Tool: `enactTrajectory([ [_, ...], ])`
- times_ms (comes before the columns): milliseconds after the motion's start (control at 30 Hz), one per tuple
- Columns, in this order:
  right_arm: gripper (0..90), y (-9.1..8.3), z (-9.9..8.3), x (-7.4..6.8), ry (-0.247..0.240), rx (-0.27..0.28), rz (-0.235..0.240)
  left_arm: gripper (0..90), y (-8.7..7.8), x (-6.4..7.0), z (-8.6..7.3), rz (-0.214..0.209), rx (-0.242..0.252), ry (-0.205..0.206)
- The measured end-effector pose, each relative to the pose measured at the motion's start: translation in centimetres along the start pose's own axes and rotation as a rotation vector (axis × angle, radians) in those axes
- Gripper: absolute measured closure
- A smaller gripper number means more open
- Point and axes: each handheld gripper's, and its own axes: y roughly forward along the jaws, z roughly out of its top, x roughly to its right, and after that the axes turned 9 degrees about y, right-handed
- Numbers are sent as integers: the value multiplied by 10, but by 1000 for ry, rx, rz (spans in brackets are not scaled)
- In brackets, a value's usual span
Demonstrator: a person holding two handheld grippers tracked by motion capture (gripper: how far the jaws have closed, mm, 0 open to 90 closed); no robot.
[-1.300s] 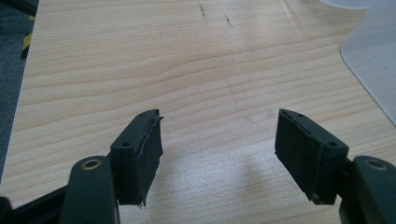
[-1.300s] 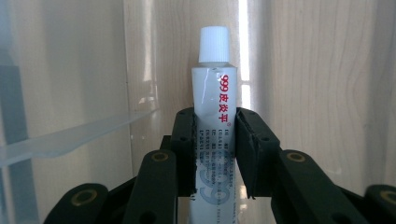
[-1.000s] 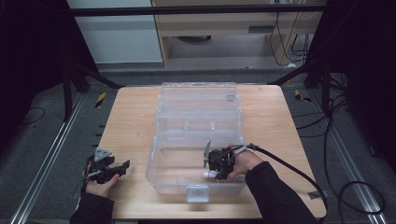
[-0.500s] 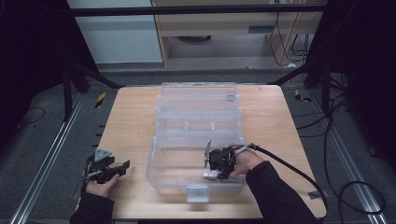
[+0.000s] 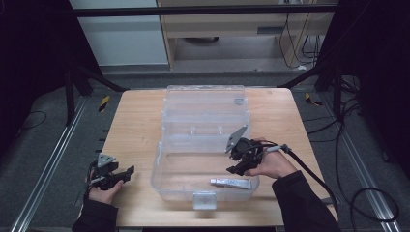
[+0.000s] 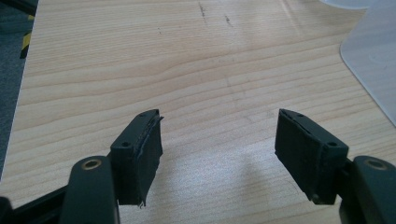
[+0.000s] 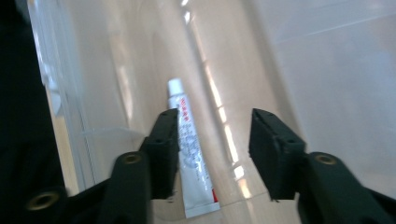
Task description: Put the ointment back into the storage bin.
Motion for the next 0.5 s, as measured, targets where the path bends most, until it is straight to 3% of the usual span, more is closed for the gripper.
enactTrajectory([
  [100, 432, -16, -11, 3, 60, 105, -13, 314, 0, 0, 0, 0, 0, -1],
  [133, 432, -16, -11, 3, 60, 105, -13, 313, 0, 0, 0, 0, 0, -1],
  [200, 374, -29, -24, 6, 127, 188, -53, 313, 0, 0, 0, 1, 0, -2],
  [233, 374, -29, -24, 6, 127, 188, -53, 313, 0, 0, 0, 1, 0, -2],
  [267, 355, -36, -35, 9, 174, 236, -76, 313, 0, 0, 0, 3, 0, -3],
  [300, 355, -36, -35, 9, 174, 236, -76, 314, 0, 0, 0, 3, 0, -3],
  [333, 323, -41, -46, 11, 213, 298, -102, 314, 0, 0, 0, 3, 0, -4],
  [367, 323, -41, -46, 11, 213, 298, -102, 314, 0, 0, 0, 3, 0, -4],
  [400, 287, -46, -58, 14, 259, 348, -129, 314, 0, 0, 0, 3, 0, -3],
  [500, 258, -52, -76, 18, 337, 418, -157, 315, 0, 0, 0, 3, 0, -4],
])
